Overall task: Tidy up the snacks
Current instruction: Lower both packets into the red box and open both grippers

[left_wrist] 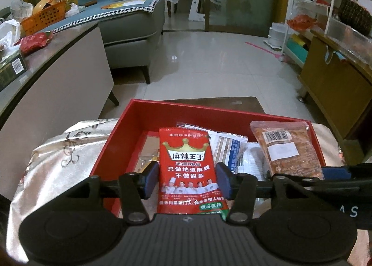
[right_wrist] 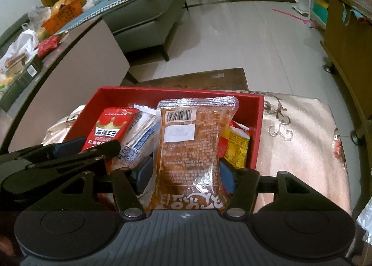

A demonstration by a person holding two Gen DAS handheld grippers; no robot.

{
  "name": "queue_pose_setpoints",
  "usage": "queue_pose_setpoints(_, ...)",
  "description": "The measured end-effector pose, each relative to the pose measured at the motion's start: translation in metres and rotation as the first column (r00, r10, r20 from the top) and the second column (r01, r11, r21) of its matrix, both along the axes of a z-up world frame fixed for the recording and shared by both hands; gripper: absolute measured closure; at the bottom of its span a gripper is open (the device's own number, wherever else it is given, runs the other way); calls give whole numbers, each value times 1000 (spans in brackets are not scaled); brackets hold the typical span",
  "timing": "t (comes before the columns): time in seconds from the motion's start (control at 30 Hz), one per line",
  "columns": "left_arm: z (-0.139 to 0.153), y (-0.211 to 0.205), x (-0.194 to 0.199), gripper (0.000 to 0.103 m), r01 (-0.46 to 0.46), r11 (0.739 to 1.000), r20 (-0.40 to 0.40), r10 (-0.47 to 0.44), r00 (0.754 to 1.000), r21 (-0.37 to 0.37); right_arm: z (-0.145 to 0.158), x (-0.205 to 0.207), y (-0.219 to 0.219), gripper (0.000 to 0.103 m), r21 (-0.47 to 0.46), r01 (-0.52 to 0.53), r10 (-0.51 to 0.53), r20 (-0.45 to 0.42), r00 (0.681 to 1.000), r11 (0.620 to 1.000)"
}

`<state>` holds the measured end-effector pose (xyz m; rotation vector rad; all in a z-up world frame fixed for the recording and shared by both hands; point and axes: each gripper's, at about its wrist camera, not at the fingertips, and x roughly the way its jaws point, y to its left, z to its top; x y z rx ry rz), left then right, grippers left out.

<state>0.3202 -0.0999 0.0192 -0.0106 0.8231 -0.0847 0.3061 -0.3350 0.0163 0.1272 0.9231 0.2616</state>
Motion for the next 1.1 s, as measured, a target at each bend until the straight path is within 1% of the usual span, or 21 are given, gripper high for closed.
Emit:
queue_pose_setpoints(0.13, 2, 0, 0, 51, -3, 1000, 3, 3, 1000, 11, 2, -1, -1, 30, -1, 4, -4, 5, 1000, 1000)
queue_pose_setpoints(0.23, 4, 2, 1, 50, -10, 1000, 4, 10, 1000, 11, 1, 0, -1, 26, -7, 9, -9, 10, 1000, 1000)
queue_pose_setpoints(0.6, 9, 4, -1, 48, -18, 1000, 18, 17, 1000, 21, 5, 1, -4, 24, -9, 26, -25, 20, 999, 1000)
queue_pose_setpoints(0.73, 14, 10, -3, 47, -30, 999, 27, 29, 999, 11, 14, -2, -6, 20, 2, 35, -35, 46, 998, 999)
queue_pose_setpoints(0.83, 18, 15, -7, 46, -35, 999, 32, 35, 999, 10, 18, -6, -4, 19, -4, 29, -29, 54, 998, 1000)
queue_pose_setpoints(1.0, 21, 24, -14, 43, -45, 999, 17, 45, 999, -15, 22, -14, -2, 16, -22, 29, -27, 62, 998, 999)
queue_pose_setpoints(1.1, 23, 27, -20, 43, -49, 998, 10, 49, 999, -26, 25, -20, -1, 16, -18, 28, -26, 68, 997, 999)
